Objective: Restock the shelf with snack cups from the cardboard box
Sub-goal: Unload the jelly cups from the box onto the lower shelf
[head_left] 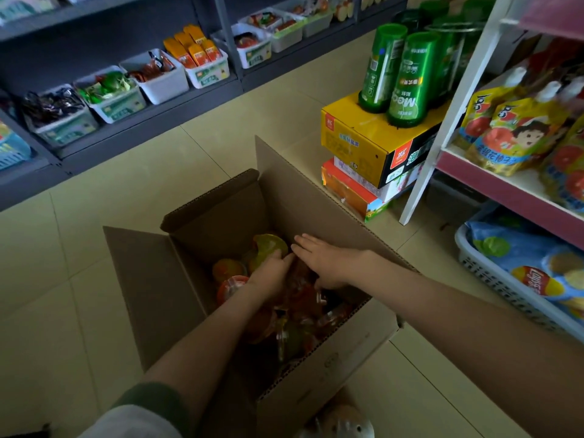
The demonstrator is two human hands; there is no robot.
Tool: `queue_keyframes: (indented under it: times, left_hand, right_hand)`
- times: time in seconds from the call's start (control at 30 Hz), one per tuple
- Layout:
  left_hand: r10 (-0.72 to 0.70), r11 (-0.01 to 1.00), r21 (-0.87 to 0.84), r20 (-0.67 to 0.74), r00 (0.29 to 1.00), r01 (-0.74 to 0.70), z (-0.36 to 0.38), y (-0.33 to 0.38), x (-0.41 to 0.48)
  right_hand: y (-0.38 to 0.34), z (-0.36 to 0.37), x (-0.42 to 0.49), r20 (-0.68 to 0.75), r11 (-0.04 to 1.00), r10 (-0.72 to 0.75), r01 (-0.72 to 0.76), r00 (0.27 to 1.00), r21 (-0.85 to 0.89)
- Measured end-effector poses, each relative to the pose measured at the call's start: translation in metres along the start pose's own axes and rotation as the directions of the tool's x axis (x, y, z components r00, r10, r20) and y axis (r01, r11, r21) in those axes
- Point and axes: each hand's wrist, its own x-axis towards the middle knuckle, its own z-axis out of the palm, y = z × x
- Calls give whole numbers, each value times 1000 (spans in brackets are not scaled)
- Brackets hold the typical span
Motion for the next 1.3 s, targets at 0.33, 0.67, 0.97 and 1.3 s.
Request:
queue_keyframes:
  times: [0.33,0.67,0.97,1.3]
  left_hand:
    - [-79,991,-121,-259,963,49,-83,31,-82]
    - [39,996,-25,-733,679,-84,-239,57,-99]
    - [280,912,17,-756,592,-409,-325,156,-39]
    - [389,670,-200,-726,568,-715,-373,300,22]
  right_hand:
    - [-5,-6,12,-93,902,-23,61,995,427]
    - [-31,-125,-48,-807,772,48,492,588,404]
    - [37,-186,-156,-953,876,128,419,276,239]
    - [119,-211,-299,-937,924,303,185,176,334]
